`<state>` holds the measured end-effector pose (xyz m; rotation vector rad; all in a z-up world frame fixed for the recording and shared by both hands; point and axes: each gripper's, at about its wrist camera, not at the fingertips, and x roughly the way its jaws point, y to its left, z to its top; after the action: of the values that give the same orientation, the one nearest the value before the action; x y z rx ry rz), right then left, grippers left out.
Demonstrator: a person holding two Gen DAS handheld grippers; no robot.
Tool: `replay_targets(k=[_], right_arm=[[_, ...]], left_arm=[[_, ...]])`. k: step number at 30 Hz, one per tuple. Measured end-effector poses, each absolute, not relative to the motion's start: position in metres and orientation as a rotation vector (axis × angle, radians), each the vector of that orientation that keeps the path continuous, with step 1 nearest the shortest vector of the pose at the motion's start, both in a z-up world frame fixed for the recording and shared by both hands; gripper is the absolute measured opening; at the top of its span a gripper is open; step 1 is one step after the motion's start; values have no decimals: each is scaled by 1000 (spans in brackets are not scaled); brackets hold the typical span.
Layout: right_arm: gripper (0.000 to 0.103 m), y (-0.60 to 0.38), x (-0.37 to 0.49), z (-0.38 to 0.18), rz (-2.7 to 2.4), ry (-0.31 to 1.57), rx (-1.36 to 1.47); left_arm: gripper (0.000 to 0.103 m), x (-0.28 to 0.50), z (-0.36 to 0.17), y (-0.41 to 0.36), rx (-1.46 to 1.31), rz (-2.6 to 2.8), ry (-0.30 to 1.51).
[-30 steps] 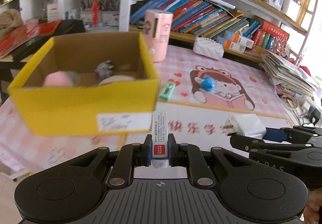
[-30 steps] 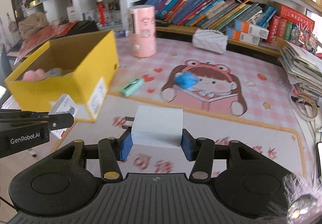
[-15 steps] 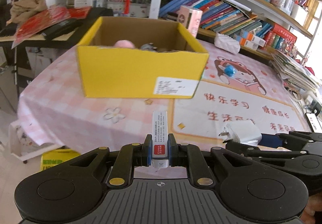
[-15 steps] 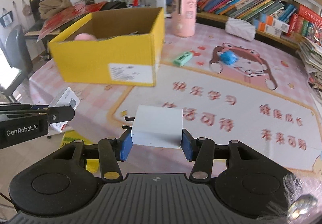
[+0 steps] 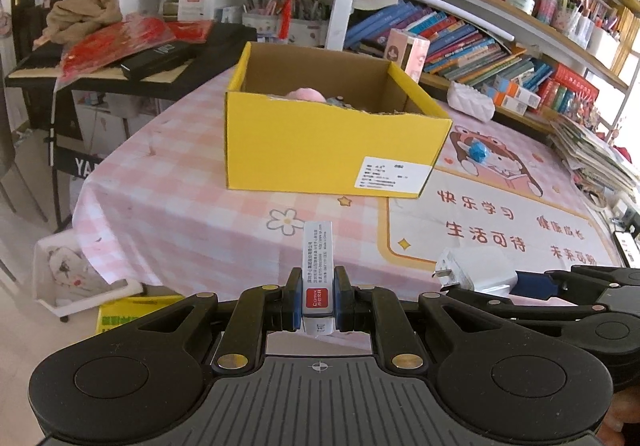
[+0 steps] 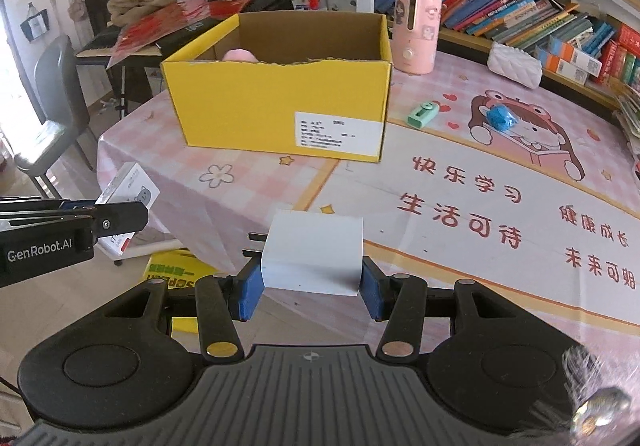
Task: Organize objects
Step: 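Carry the white-and-red box and white charger over the yellow box with both tools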
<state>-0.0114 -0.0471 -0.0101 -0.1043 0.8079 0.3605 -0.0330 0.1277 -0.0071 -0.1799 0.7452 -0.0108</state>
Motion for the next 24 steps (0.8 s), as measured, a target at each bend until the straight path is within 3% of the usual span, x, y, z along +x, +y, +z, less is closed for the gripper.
replay_targets(k=[24], right_arm=[[47, -31, 14, 38, 384, 621, -128]], left_arm=[[13, -9, 42, 143, -189, 25, 561]])
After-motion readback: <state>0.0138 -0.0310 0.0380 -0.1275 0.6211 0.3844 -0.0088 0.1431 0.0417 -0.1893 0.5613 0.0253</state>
